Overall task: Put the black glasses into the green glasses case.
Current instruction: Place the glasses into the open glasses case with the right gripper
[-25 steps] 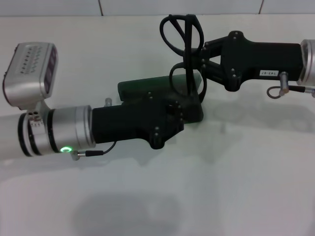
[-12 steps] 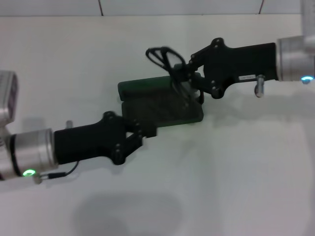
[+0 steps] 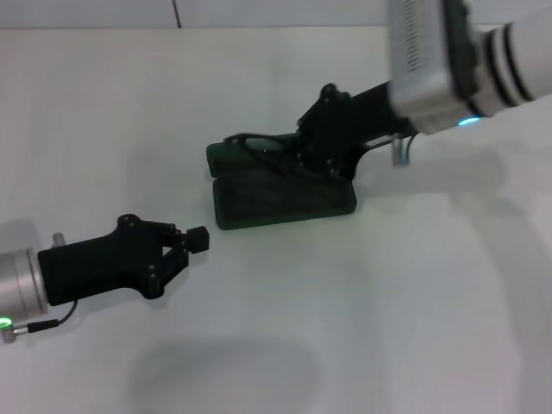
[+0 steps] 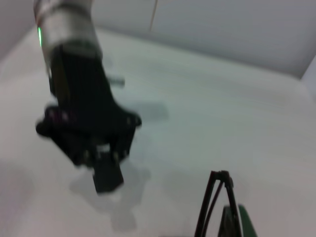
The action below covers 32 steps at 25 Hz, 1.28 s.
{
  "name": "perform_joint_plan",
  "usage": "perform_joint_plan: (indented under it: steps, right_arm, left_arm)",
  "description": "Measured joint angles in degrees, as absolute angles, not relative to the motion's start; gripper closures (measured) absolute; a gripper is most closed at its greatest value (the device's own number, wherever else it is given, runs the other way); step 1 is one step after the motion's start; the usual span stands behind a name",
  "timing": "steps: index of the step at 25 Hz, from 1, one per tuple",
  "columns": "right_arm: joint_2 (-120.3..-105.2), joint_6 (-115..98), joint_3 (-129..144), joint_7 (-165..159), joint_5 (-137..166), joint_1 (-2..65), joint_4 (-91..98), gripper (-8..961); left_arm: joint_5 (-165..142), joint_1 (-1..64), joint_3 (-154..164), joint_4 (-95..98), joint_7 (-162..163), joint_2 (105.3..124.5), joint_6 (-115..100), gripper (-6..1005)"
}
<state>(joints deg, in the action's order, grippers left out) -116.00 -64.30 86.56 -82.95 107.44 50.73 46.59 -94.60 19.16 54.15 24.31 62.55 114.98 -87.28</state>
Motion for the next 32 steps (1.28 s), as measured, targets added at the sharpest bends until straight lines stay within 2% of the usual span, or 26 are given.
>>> perform_joint_plan:
  steps: [17, 32]
  right_arm:
    - [-116.19, -46.7, 106.8, -89.3, 108.5, 52.9, 46.0, 859]
    - [-116.19, -46.2, 108.4, -89.4, 111.3, 54.7, 46.2, 859]
  left_arm:
    - [-94.7, 18.7, 54.4, 24.3, 62.6, 114.93, -87.2, 969]
    - [-94.8, 18.8, 54.3, 24.2, 62.6, 115.07, -87.2, 968]
